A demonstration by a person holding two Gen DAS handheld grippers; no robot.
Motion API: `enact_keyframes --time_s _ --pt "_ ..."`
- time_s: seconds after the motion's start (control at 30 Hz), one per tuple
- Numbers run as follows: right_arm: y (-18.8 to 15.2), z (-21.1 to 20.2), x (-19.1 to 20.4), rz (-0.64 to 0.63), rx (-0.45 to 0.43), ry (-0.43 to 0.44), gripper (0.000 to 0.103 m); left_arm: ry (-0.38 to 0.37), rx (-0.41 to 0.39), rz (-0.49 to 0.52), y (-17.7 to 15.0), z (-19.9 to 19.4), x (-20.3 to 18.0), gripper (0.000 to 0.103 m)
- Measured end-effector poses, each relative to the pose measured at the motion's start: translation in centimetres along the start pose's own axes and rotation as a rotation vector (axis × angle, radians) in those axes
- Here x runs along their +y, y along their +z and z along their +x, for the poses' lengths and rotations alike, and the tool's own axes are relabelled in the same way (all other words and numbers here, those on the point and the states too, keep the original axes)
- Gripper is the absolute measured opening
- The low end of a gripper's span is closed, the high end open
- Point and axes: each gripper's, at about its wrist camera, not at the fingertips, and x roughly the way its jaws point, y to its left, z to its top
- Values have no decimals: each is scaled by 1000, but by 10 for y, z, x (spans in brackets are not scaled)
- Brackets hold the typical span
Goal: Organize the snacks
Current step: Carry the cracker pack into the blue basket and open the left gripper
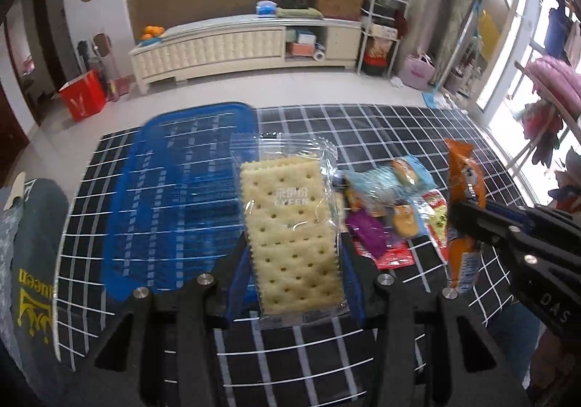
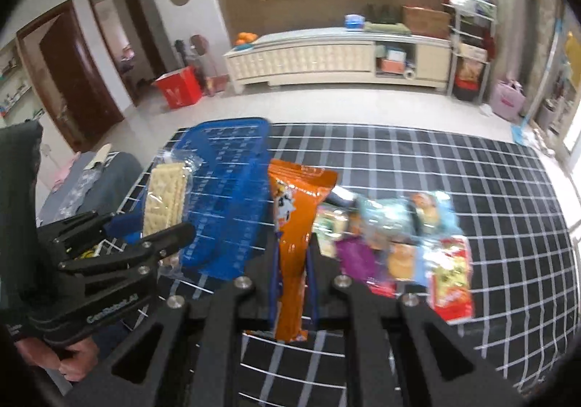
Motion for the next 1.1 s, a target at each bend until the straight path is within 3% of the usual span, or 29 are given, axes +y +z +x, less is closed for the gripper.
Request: enact_keyframes --time_s 0.23,0.53,1.0,1.07,1.1 --pt "20 35 44 -58 32 50 17 47 -18 -39 2 -9 65 43" --pt "38 77 80 -77 84 73 17 49 35 -70 15 25 115 43" --pt "36 112 80 -38 158 88 17 0 143 -85 17 75 131 44" --pt "36 110 81 -38 158 88 17 -2 152 -83 14 75 130 46" --pt "36 110 81 -38 158 88 17 -6 154 -82 13 74 128 52"
